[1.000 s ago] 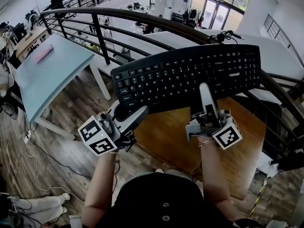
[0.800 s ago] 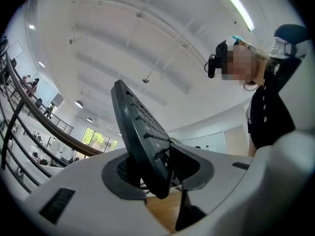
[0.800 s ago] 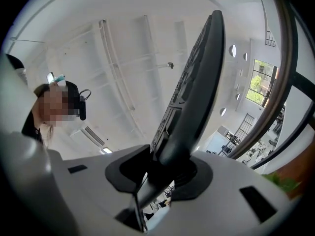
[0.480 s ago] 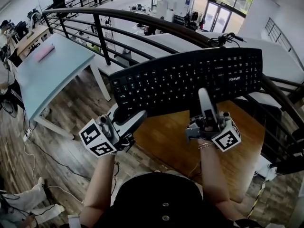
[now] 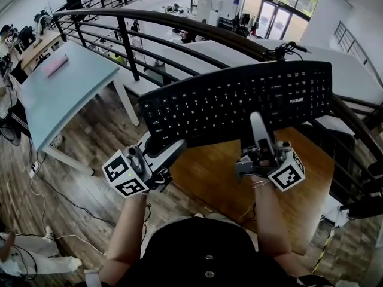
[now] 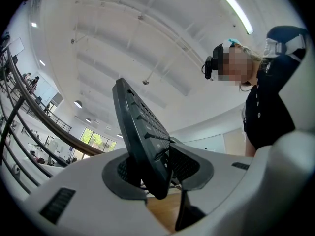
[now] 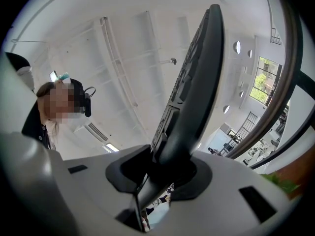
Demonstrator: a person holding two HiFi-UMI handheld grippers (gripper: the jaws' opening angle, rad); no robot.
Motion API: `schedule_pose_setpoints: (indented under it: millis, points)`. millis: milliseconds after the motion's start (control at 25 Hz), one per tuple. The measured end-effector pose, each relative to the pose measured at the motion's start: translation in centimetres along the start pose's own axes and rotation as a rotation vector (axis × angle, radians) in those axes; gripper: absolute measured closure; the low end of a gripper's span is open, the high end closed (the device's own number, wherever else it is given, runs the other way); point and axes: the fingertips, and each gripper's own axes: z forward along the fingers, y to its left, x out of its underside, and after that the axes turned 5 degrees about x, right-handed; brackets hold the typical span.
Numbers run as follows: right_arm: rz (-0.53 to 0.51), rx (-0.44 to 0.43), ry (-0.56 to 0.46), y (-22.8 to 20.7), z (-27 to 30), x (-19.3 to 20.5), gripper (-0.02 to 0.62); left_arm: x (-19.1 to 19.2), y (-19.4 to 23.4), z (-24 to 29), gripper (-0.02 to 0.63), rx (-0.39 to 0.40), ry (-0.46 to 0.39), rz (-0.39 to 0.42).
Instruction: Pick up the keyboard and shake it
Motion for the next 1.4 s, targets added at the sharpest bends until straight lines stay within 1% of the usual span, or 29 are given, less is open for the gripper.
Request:
schedule_pose_setpoints:
  millis: [240, 520, 960, 1080, 1200, 1400]
  points:
    - [-0.021, -0.002, 0.0, 0.1, 0.0, 0.1, 0.471, 0.4, 0.5, -0.1, 0.448, 0.02, -0.01, -0.033]
    - [-0.066, -0.001, 0.015, 1.1, 0.4, -0.3, 0.474, 0.6, 0.6, -0.1, 0.448, 0.043, -0.043, -0.075]
    - [-0.167, 0.035, -0.009, 2.5, 0.1, -0.8, 0.477, 1.0, 1.4, 0.3, 0.448, 0.137, -0.073, -0.137]
    - [-0.197, 0.049, -0.01, 2.8, -0.1, -1.5, 0.477, 1.0, 1.1, 1.0, 0.448, 0.157, -0.083, -0.151]
    - [-0.231, 0.064, -0.007, 2.9, -0.6, -2.1, 0.477, 1.8, 1.1, 1.7, 0.448, 0.18, -0.095, -0.173]
    - [-0.285, 0.087, 0.0, 2.8, -0.6, -1.4, 0.477, 2.7, 1.9, 1.6, 0.448, 0.213, -0.115, -0.206]
